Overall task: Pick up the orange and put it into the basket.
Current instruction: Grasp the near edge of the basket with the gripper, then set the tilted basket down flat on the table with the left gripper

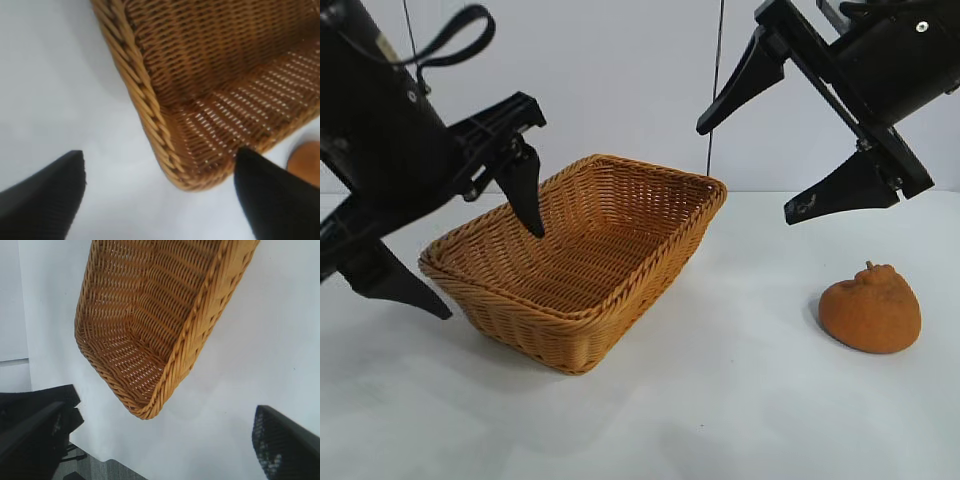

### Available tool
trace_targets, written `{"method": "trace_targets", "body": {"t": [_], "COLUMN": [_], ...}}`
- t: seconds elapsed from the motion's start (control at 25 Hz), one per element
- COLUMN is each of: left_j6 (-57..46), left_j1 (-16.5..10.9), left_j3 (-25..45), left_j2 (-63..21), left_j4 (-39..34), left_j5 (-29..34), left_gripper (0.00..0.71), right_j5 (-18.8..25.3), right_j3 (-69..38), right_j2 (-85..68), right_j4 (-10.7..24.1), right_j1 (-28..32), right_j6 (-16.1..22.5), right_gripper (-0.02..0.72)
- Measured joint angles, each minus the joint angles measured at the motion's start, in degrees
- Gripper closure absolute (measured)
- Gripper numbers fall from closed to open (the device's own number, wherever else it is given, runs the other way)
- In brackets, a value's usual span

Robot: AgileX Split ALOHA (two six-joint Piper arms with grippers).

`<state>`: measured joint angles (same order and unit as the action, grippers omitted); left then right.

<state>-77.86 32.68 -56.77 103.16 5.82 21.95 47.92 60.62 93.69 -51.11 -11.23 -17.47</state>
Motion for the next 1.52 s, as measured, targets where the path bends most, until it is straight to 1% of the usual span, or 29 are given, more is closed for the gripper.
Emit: {"method": "trace_targets", "body": {"t": [0.16, 0.2, 0.4, 0.48, 0.72, 0.8, 0.84, 0.92, 1.0, 1.04, 1.2, 1.28, 1.44, 1.52], "left_j6": [0.00, 0.00, 1.32, 3.69, 6.23, 6.26, 6.26, 6.38, 6.11, 5.87, 7.12, 8.89, 16.17, 20.86], "left_j1": [-0.68, -1.31, -6.39, -7.50, -7.60, -7.60, -7.60, -7.60, -7.60, -7.60, -8.30, -9.69, -12.84, -15.00], "left_j3": [0.00, 0.00, 0.00, 0.00, 0.00, 0.00, 0.00, 0.00, -0.13, -0.30, -2.11, -4.97, -12.41, -15.43], "left_j2": [3.99, 4.78, 6.17, 6.17, 6.17, 6.17, 6.17, 6.17, 6.17, 6.10, 6.10, 6.15, 6.28, 6.48], "left_j4": [0.00, 0.00, -0.25, -0.25, -0.08, -0.08, -0.08, -0.08, 0.27, 0.63, 0.40, 0.41, 0.31, 2.43], "left_j5": [-2.53, -3.12, -4.91, -5.03, -5.03, -5.03, -4.97, -4.55, -4.22, -3.88, 1.62, 5.43, 11.37, 13.50], "left_gripper": [0.130, 0.130, 0.130, 0.130, 0.136, 0.193, 0.256, 0.434, 0.586, 0.611, 0.620, 0.620, 0.620, 0.620], "right_j5": [0.04, 0.04, 0.11, 0.11, 0.11, 0.06, 0.06, 0.06, 0.06, 0.06, 0.06, 0.06, 0.11, 0.11], "right_j3": [0.00, 0.00, 0.00, 0.00, 0.00, 0.00, 0.00, 0.00, 0.00, 0.00, 0.00, 0.00, 0.00, 0.00], "right_j2": [0.00, 0.00, 0.00, 0.00, 0.00, 0.00, 0.00, 0.00, 0.00, 0.00, 0.00, 0.00, 0.00, 0.00], "right_j4": [0.00, 0.00, 0.00, 0.00, 0.00, 0.00, 0.00, 0.00, 0.00, 0.00, 0.07, 0.19, 0.25, 0.26], "right_j1": [0.00, 0.00, 0.00, 0.00, 0.00, 0.00, 0.00, 0.00, 0.00, 0.00, 0.00, 0.00, 0.00, 0.00], "right_j6": [0.00, 0.05, 0.05, 0.05, 0.05, 0.05, 0.05, 0.05, 0.05, 0.05, 0.05, 0.05, 0.05, 0.05], "right_gripper": [0.020, 0.020, 0.020, 0.020, 0.020, 0.020, 0.020, 0.020, 0.020, 0.020, 0.020, 0.020, 0.020, 0.020]}}
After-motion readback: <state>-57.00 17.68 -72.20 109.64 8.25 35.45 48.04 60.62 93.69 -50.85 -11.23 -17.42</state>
